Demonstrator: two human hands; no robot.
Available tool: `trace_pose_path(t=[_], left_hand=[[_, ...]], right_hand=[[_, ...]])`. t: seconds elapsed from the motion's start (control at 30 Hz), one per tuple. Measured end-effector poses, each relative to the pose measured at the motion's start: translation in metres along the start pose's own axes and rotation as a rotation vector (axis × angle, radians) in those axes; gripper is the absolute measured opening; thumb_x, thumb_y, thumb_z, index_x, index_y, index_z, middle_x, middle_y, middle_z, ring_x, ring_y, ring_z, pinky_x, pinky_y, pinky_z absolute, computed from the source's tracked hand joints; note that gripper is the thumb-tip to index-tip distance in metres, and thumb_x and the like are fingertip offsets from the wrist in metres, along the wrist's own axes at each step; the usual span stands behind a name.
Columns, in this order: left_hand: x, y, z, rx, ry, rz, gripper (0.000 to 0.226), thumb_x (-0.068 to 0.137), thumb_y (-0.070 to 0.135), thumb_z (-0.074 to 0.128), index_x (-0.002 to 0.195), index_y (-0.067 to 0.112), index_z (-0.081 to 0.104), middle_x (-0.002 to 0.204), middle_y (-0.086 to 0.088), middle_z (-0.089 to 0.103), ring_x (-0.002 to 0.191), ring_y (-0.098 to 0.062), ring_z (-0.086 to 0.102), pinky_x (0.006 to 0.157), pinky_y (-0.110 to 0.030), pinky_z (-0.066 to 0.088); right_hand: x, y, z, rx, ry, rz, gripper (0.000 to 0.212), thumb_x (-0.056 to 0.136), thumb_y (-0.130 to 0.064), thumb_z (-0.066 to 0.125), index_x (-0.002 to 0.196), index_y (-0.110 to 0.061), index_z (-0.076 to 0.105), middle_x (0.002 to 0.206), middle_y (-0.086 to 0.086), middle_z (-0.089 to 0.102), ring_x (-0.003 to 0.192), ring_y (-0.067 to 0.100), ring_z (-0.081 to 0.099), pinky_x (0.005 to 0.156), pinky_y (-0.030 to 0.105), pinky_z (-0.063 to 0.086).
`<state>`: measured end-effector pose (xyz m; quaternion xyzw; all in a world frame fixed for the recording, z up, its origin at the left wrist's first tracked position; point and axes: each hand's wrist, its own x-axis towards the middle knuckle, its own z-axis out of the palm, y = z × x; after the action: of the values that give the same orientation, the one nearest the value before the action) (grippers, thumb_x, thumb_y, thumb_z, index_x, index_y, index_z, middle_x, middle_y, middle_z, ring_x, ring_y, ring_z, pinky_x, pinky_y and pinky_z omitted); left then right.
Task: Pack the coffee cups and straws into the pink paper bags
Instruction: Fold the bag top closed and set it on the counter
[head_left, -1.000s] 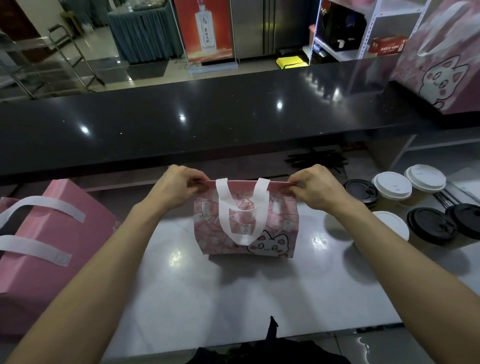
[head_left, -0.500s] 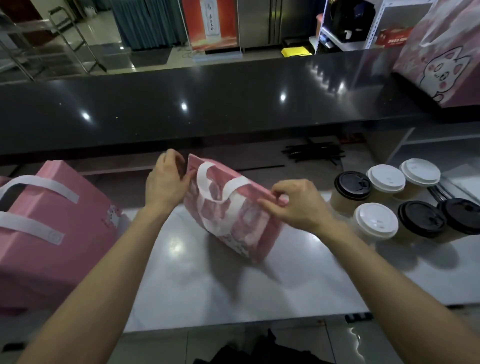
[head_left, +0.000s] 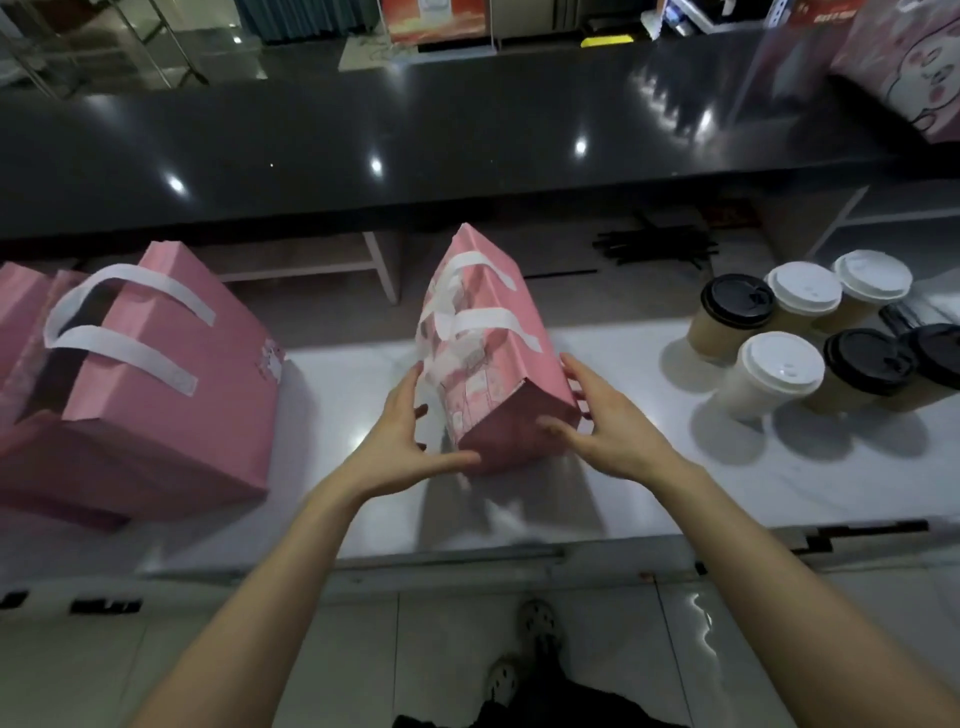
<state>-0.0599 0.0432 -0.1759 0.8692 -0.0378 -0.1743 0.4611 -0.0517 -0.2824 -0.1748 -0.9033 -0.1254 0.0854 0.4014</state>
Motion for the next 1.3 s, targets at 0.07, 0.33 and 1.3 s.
trace_pose_path(t=[0.07, 0.33, 1.3], left_hand=[[-0.002, 0.008, 0.009, 0.038, 0.128, 0.090, 0.124, 0.069, 0.073, 0.093, 0.165, 0.043, 0.019, 0.171, 0.018, 0.029, 0.140, -0.005, 0.050, 0.093, -0.037, 0.066], [-0.004, 0.011, 0.011, 0.265, 0.241, 0.246, 0.038, 0.114, 0.031, 0.045, 0.149, 0.033, 0.031, 0.153, 0.004, 0.065, 0.110, -0.038, 0.076, 0.089, -0.053, 0.064], [0.021, -0.006, 0.039, 0.417, 0.395, 0.056, 0.104, 0.077, 0.074, 0.078, 0.164, 0.037, 0.036, 0.117, -0.011, 0.079, 0.104, -0.045, 0.072, 0.085, -0.050, 0.061]], right_hand=[[-0.001, -0.006, 0.001, -0.054, 0.036, -0.020, 0.080, 0.099, -0.077, 0.051, 0.164, -0.061, 0.006, 0.169, -0.017, 0.039, 0.141, 0.011, 0.053, 0.112, 0.041, 0.049], [-0.006, -0.030, 0.008, -0.309, 0.034, -0.047, 0.058, 0.115, -0.026, 0.035, 0.172, -0.030, 0.022, 0.171, -0.001, 0.040, 0.143, 0.033, 0.052, 0.116, 0.042, 0.042], [0.003, -0.001, 0.050, -0.134, 0.106, 0.073, 0.093, 0.100, -0.028, 0.071, 0.172, -0.024, 0.012, 0.171, 0.005, 0.036, 0.142, 0.036, 0.053, 0.113, 0.053, 0.049]])
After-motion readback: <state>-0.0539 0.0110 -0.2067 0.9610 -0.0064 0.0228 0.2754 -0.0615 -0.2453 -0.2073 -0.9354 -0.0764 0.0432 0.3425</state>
